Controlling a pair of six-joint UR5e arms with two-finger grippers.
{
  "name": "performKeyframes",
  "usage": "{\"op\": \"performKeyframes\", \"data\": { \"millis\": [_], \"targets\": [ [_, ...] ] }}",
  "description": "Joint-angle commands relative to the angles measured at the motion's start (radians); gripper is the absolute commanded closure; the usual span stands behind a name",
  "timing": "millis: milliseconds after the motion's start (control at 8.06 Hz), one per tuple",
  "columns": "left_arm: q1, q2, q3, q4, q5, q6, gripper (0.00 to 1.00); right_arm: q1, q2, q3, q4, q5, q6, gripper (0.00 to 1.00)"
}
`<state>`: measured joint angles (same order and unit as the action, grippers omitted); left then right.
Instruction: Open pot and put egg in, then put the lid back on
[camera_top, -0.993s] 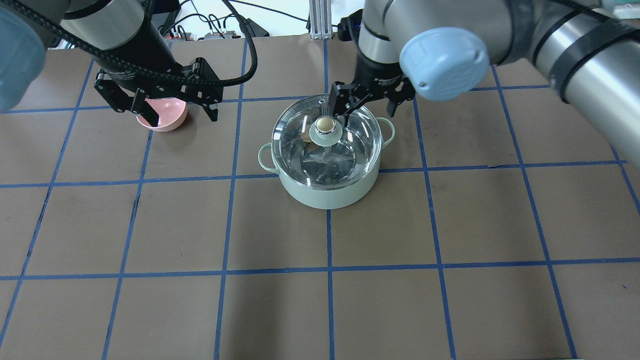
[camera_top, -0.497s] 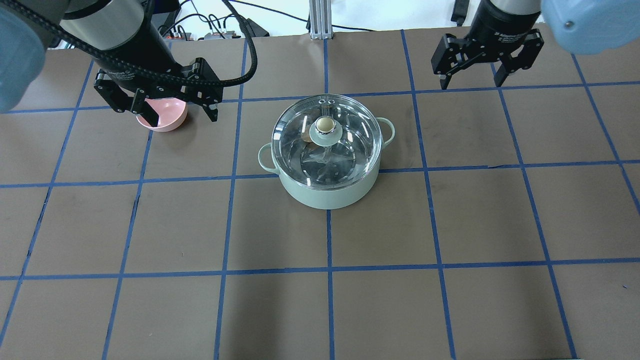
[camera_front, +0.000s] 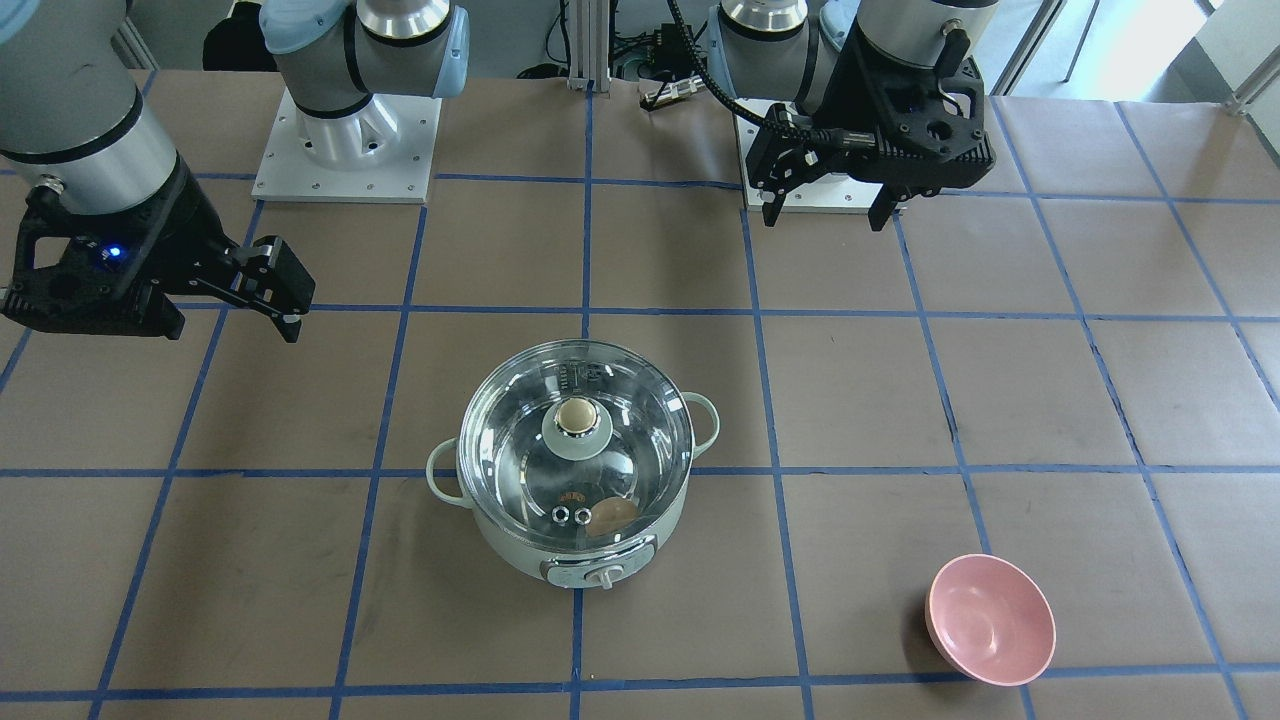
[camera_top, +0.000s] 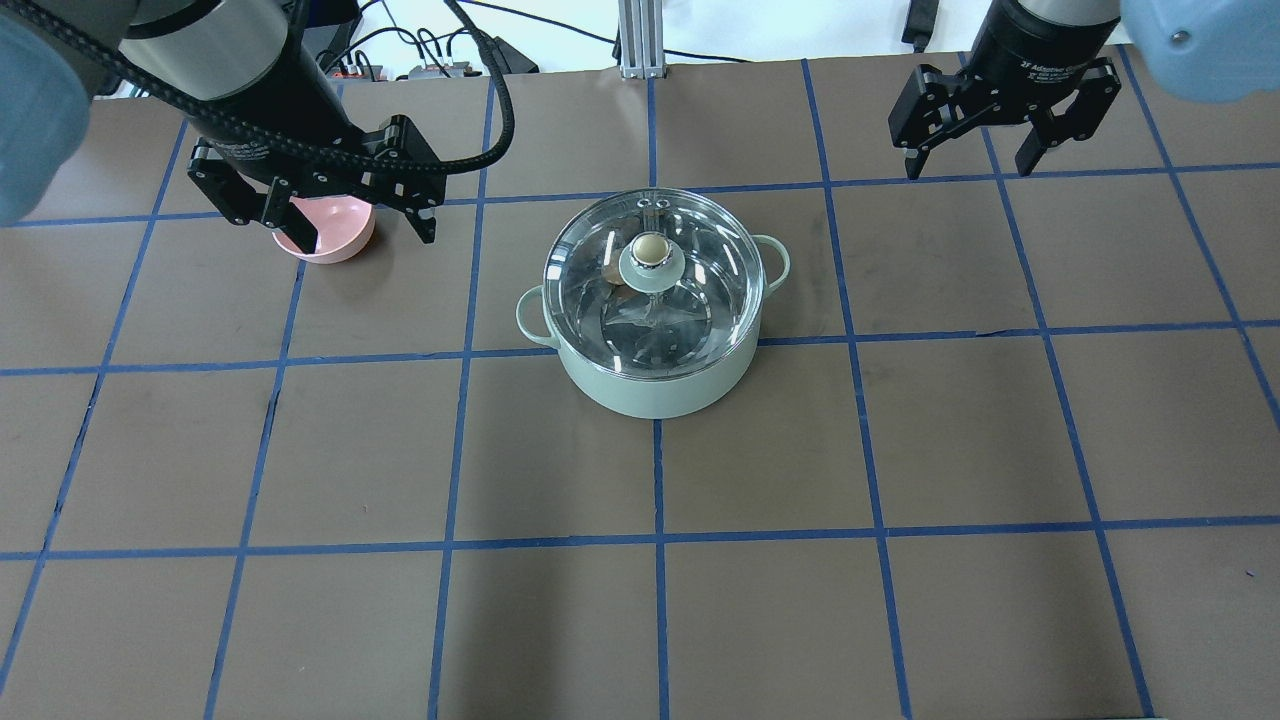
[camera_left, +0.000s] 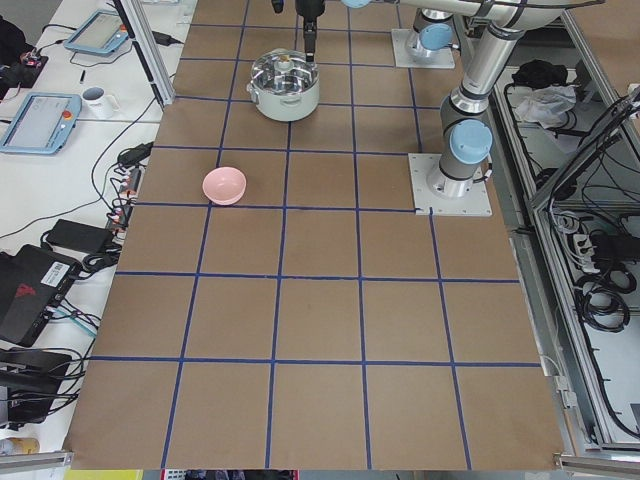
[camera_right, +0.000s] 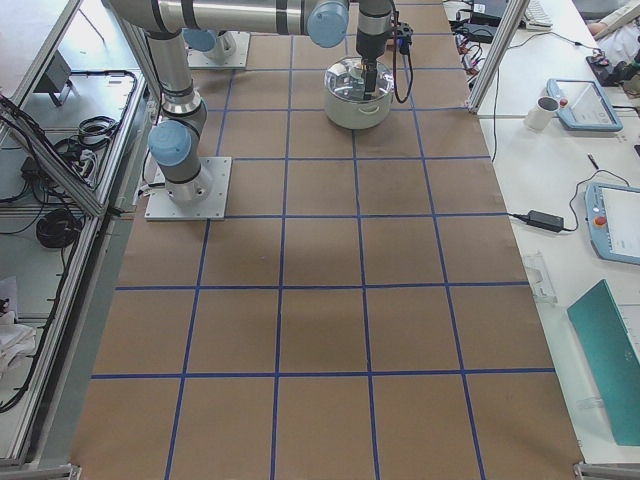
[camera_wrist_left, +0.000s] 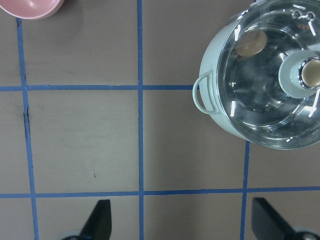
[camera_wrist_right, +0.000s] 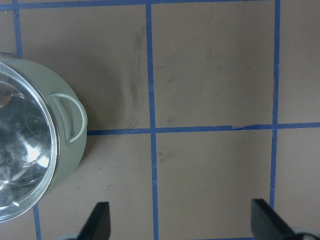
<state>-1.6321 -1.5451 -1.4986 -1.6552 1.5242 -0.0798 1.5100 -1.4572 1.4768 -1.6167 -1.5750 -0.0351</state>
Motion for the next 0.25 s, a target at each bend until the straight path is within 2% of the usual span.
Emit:
{"op": "performKeyframes", "data": {
  "millis": [0, 124],
  "targets": [
    [0.000, 0.000, 0.000, 0.000, -0.001, 0.000, 0.00, -0.002, 0.000, 0.000, 0.000, 0.001, 0.000, 0.00],
    [0.000, 0.000, 0.000, 0.000, 0.001, 0.000, 0.00, -0.004, 0.000, 0.000, -0.003, -0.003, 0.000, 0.00]
  ]
}}
